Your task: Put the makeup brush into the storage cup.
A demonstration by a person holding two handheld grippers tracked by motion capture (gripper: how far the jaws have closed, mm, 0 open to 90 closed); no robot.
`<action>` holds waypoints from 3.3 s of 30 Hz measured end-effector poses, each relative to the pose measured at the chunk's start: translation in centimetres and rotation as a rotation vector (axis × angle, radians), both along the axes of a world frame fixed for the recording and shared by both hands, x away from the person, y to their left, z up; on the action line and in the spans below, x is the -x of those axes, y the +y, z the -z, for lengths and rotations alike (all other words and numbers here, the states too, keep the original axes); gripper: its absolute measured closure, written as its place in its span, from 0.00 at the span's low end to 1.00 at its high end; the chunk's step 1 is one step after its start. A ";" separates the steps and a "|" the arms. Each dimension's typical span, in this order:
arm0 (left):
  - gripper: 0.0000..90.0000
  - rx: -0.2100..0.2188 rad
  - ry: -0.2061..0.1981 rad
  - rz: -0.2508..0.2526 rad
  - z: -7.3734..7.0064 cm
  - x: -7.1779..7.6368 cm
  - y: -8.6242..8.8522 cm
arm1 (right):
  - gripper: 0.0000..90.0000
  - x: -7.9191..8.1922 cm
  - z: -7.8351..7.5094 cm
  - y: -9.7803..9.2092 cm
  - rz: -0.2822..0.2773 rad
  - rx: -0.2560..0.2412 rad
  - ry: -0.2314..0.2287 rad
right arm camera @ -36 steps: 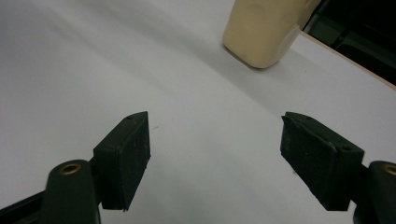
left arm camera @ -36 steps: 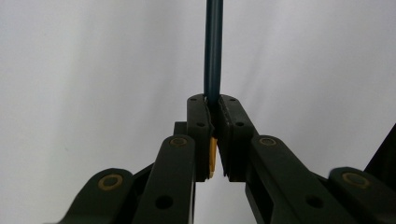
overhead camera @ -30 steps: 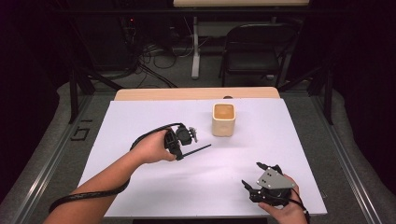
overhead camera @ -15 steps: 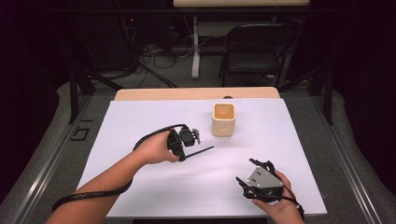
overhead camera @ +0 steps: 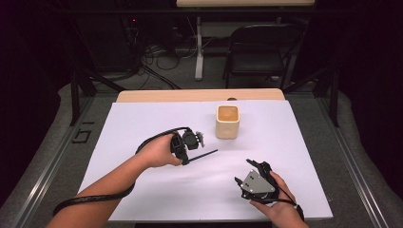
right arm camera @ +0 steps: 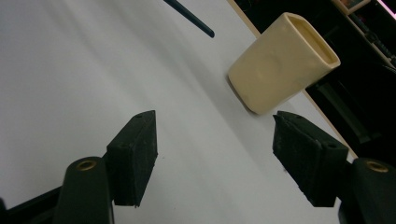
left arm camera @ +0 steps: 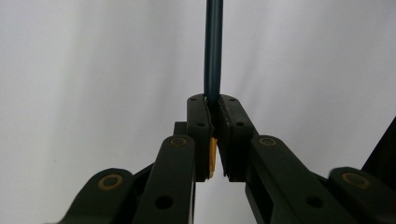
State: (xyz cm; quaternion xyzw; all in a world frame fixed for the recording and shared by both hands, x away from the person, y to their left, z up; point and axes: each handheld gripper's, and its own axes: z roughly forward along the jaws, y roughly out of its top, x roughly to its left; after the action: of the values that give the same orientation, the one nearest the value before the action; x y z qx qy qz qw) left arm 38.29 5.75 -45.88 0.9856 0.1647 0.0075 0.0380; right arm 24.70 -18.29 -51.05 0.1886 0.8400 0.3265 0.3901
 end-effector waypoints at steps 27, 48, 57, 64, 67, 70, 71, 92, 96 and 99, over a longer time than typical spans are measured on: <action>0.94 -0.020 0.013 0.037 -0.3 0.3 -1.9 | 0.43 -0.7 0.2 3.4 -0.108 0.154 -0.065; 0.94 -0.031 0.031 0.039 -0.6 0.6 -2.9 | 0.60 -0.6 1.0 6.9 -0.223 0.410 -0.247; 0.94 -0.024 0.040 0.041 -0.7 0.7 -3.3 | 0.66 -0.5 1.4 7.8 -0.277 0.519 -0.314; 0.94 -0.026 0.047 0.047 -0.5 0.9 -3.8 | 0.71 -0.7 1.4 8.5 -0.301 0.540 -0.354; 0.94 -0.028 0.050 0.053 -0.6 1.0 -4.1 | 0.73 -0.6 1.4 8.7 -0.303 0.553 -0.358; 0.94 -0.023 0.053 0.053 -0.6 1.1 -4.3 | 0.74 -0.7 1.5 9.0 -0.314 0.549 -0.374; 0.94 -0.023 0.054 0.055 -0.6 1.1 -4.3 | 0.75 -0.7 1.4 9.1 -0.321 0.562 -0.370; 0.94 -0.019 0.073 0.064 -0.6 1.3 -5.1 | 0.84 -1.3 1.6 9.9 -0.332 0.622 -0.374; 0.94 -0.015 0.074 0.065 -0.6 1.4 -5.1 | 0.85 -1.4 1.6 10.0 -0.326 0.629 -0.364; 0.94 -0.015 0.073 0.064 -0.7 1.4 -5.2 | 0.85 -1.4 1.6 10.1 -0.317 0.646 -0.370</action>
State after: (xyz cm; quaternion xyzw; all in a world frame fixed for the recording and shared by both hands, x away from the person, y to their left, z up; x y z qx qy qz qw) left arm 36.93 0.56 -45.21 0.9902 0.1342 -0.0285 0.0249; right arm 26.10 -8.23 -52.67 -0.1375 0.8337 0.1305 0.5186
